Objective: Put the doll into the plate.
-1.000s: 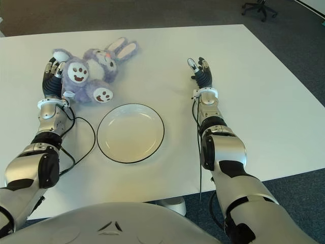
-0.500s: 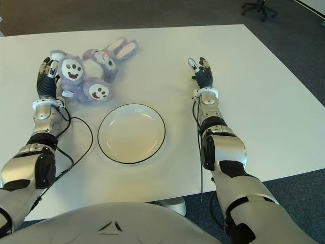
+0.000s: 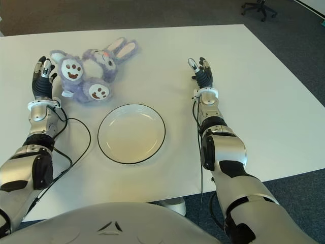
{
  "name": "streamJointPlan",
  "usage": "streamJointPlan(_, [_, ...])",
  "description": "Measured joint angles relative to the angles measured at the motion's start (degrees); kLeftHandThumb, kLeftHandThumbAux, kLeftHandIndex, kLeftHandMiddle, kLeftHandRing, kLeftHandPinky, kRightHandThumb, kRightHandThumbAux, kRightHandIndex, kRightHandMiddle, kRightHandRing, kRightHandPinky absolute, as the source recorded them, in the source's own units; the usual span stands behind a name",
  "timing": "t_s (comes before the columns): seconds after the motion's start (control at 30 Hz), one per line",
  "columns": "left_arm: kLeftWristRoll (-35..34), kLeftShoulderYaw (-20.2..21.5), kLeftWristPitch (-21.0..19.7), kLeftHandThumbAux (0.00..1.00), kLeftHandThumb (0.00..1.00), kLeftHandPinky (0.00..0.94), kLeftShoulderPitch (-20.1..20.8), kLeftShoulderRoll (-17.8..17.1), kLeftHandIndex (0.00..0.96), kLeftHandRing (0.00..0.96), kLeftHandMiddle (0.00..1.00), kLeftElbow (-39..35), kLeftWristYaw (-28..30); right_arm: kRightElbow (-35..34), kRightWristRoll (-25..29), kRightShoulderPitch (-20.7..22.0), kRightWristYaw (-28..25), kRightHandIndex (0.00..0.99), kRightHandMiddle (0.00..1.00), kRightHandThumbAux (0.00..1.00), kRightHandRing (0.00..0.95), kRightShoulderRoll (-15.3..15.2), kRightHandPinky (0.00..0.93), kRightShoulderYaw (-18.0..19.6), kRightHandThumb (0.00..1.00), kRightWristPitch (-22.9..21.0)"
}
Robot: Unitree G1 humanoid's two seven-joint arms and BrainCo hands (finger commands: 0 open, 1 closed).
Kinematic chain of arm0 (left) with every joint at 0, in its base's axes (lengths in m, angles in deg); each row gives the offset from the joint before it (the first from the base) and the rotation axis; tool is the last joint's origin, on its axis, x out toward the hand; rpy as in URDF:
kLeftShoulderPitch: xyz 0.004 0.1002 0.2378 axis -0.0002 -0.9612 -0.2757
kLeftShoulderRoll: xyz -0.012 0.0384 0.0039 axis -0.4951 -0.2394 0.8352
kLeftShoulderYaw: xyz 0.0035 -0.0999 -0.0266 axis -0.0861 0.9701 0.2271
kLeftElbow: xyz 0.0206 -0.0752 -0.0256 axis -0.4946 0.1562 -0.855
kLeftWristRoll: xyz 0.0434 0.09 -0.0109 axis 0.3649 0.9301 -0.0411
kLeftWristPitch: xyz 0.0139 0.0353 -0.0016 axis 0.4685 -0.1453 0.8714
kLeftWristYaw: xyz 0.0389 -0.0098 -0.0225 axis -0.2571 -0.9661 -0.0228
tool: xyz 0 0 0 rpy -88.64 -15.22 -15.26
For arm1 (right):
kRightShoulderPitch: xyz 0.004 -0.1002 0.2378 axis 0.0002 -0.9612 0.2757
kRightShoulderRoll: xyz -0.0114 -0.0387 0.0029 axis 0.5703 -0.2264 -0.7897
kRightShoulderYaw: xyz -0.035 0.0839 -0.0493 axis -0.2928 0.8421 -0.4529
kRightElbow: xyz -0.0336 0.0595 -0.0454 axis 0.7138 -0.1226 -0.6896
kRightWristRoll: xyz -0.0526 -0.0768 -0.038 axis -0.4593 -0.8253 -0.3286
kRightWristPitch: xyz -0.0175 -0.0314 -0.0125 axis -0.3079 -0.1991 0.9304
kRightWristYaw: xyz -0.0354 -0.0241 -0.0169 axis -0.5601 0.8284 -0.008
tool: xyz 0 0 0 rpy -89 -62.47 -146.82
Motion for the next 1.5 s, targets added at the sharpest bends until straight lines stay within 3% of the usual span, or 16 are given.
streamJointPlan(0.33, [-0.8, 0.1, 1.4, 0.319, 0.0, 0.057, -0.8, -0.5, 0.0, 0.065, 0.057, -0.8, 2.0, 0.0, 0.1, 0.0, -0.3, 0.0, 0.0, 0.368, 0.0, 0.0, 0.0, 0.2, 0.0, 0.0])
streamJointPlan(0.8, [-1.0, 0.0, 3.1, 0.298, 0.0, 0.0, -2.0, -1.2, 0.0, 0.023, 0.03, -2.4, 3.5, 0.0, 0.2, 0.0, -0.4, 0.0, 0.0, 0.382, 0.0, 0.0, 0.0, 0.3, 0.0, 0.0])
streamJointPlan(1.03, [-0.3, -0.4, 6.8, 0.308, 0.0, 0.0, -3.5, -1.8, 0.0, 0.0, 0.011, -4.6, 3.8, 0.0, 0.2, 0.0, -0.4, 0.0, 0.0, 0.387, 0.0, 0.0, 0.0, 0.2, 0.0, 0.0])
streamJointPlan(1.5, [4.8, -2.4, 11.2, 0.319, 0.0, 0.0, -5.3, -3.7, 0.0, 0.0, 0.0, -5.9, -0.8, 0.0, 0.0, 0.0, -0.4, 0.0, 0.0, 0.376, 0.0, 0.0, 0.0, 0.0, 0.0, 0.0])
